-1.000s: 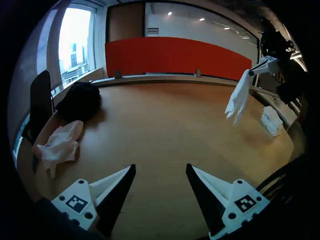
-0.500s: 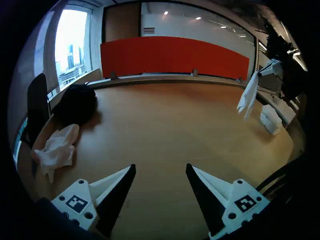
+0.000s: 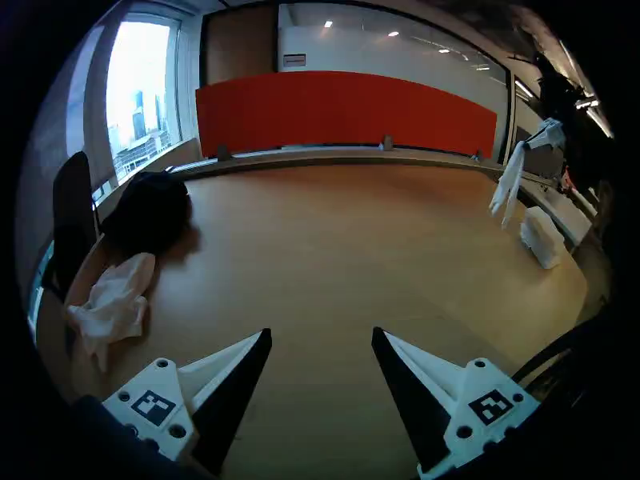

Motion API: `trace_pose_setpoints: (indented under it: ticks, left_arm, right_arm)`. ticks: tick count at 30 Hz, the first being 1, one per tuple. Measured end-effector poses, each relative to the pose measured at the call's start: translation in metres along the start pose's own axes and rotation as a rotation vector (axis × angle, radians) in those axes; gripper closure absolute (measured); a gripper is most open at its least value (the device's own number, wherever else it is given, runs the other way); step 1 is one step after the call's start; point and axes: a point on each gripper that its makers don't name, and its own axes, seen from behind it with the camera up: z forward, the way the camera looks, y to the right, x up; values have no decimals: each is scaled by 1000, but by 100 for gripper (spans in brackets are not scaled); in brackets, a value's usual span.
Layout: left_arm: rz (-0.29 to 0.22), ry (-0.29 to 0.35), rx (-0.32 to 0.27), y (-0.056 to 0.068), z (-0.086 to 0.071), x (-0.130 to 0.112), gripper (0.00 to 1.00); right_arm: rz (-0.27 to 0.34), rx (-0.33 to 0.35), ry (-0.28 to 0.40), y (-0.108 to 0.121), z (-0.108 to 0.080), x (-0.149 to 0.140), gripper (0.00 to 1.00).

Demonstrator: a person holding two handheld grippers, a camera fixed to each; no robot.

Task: Fold towel

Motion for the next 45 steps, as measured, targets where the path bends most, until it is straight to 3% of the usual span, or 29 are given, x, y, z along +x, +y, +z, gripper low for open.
trace_pose_setpoints:
  ticks: [12, 23, 36, 45]
  left_arm:
    - [8, -3, -3, 5, 5, 5, 7]
    - [23, -4, -7, 9, 7, 9, 7]
    - [31, -3, -11, 12, 7, 12, 7]
    - [43, -1, -20, 16, 8, 16, 7]
  right_arm:
    - [52, -88, -21, 58, -23, -20, 96]
    - [80, -139, -33, 92, -42, -35, 96]
    - [104, -172, -58, 109, -58, -55, 96]
    - [136, -190, -93, 109, -75, -92, 96]
